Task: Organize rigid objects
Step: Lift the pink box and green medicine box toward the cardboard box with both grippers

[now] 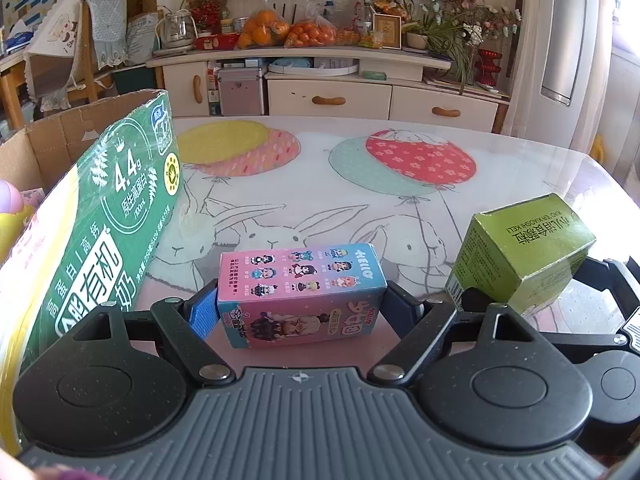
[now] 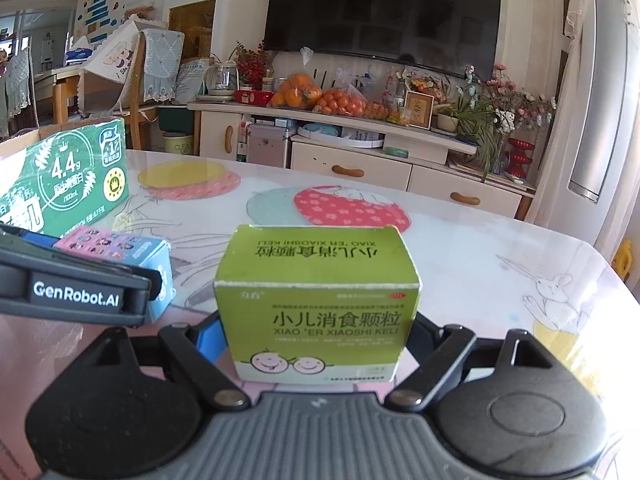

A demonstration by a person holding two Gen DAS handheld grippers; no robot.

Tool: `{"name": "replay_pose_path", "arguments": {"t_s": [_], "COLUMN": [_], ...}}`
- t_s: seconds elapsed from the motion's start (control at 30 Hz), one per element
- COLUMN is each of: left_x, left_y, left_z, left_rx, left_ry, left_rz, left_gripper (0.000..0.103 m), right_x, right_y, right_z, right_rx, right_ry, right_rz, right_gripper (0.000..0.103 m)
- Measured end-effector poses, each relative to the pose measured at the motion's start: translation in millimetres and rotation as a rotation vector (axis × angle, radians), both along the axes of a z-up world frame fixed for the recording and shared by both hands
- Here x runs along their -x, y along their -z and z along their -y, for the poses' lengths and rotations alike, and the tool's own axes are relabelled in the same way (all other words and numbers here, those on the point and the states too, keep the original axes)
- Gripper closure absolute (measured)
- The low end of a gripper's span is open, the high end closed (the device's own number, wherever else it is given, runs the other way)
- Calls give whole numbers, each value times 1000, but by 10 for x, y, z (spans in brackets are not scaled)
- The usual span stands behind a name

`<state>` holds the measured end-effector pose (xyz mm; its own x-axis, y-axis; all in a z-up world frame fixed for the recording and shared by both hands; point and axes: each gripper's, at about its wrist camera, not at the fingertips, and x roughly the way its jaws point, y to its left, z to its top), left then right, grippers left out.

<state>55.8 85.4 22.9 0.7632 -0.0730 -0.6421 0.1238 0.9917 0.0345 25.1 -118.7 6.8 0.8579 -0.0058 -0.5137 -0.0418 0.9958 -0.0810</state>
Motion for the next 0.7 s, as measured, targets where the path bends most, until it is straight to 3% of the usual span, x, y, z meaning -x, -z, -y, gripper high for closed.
{"name": "replay_pose_path", "arguments": {"t_s": [0.37, 0.7], "left_x": [248, 449], "left_y": [7, -168], "left_z": [12, 5], "left_rx": [-18, 12], "left_ry": [25, 64], "left_rz": [25, 80], "left_gripper": [0, 0], "right_x": [306, 559], "right_y": [-25, -127], "right_z": [0, 13], "right_rx": [20, 2], "right_ry": [9, 28], "right_rz": [-25, -40], "right_gripper": [17, 17]}}
